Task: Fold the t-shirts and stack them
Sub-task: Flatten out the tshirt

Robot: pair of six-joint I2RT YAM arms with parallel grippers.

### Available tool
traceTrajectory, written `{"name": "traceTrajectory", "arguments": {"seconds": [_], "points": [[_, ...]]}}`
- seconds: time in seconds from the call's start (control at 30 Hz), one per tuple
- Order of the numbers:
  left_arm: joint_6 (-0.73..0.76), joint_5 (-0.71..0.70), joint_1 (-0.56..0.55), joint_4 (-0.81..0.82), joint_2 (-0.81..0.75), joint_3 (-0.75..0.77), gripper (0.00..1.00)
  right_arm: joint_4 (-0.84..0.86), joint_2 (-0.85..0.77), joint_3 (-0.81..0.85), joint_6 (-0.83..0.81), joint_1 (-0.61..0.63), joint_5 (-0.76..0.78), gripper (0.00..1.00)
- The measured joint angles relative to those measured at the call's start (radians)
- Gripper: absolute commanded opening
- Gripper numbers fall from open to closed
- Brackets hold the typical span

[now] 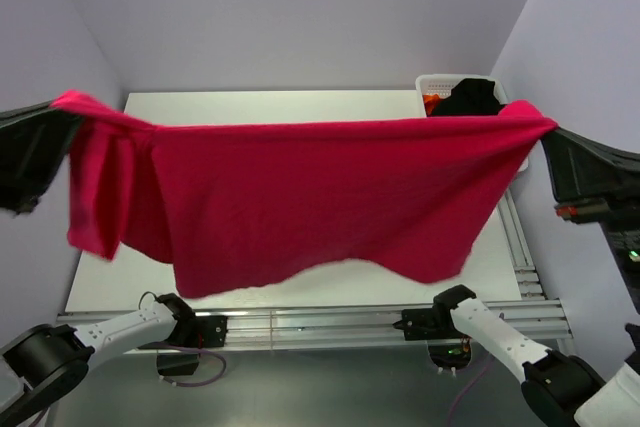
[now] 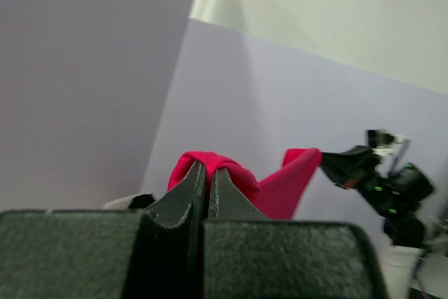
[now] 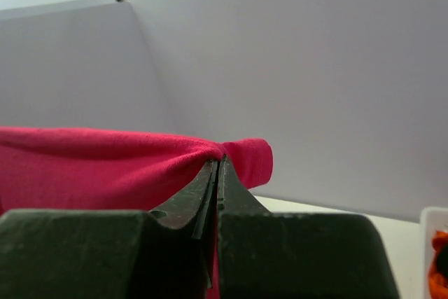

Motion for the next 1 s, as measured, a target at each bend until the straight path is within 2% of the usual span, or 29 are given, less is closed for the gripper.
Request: {"name": "traceTrajectory", "arguments": {"seconds": [0.17,0.3,0.47,0.57,0.6,0.63,0.67,0.7,0.73,0.77,0.83,0.87,0.9,0.93,1.0], "points": [[0.093,-0.188,0.000,0.060,0.024,-0.213,0.00,0.048,0.018,-0.172,-0.021,-0.001,0.142,0.00],[0.177,-0.369,0.011,0.206,0.068,-0.494,0.00,0.177,0.069,-0.431,-0.020,-0.001,0.248,0.00],[0.185,-0.307,0.260,0.407,0.232,-0.828,0.00,0.325,0.275,-0.713,-0.013,-0.003,0.351,0.00],[0.183,-0.264,0.423,0.470,0.454,-0.914,0.00,0.383,0.481,-0.787,-0.004,-0.018,0.420,0.00],[0.178,-0.254,0.460,0.491,0.543,-0.907,0.06,0.391,0.563,-0.785,0.006,-0.027,0.443,0.00],[0.171,-0.234,0.499,0.495,0.658,-0.865,0.23,0.399,0.645,-0.772,0.017,-0.041,0.464,0.00],[0.166,-0.224,0.530,0.462,0.791,-0.774,0.70,0.392,0.736,-0.735,0.030,-0.055,0.490,0.07],[0.161,-0.216,0.550,0.435,0.910,-0.674,0.99,0.376,0.842,-0.671,0.048,-0.072,0.520,0.19],[0.140,-0.204,0.570,0.425,1.041,-0.546,0.99,0.350,0.945,-0.586,0.070,-0.088,0.558,0.36],[0.107,-0.184,0.589,0.460,1.133,-0.473,1.00,0.322,1.047,-0.484,0.095,-0.104,0.587,0.64],[0.051,-0.155,0.625,0.461,1.239,-0.426,0.99,0.217,1.275,-0.204,0.147,-0.140,0.651,0.71],[0.031,-0.147,0.640,0.423,1.275,-0.394,1.00,0.174,1.363,-0.082,0.169,-0.158,0.684,0.90],[0.015,-0.143,0.652,0.407,1.305,-0.365,1.00,0.142,1.426,0.006,0.193,-0.173,0.703,0.94],[0.007,-0.139,0.666,0.385,1.331,-0.328,0.99,0.119,1.464,0.059,0.203,-0.188,0.719,1.00],[-0.002,-0.137,0.679,0.365,1.340,-0.297,0.99,0.106,1.474,0.066,0.208,-0.213,0.730,1.00]]}}
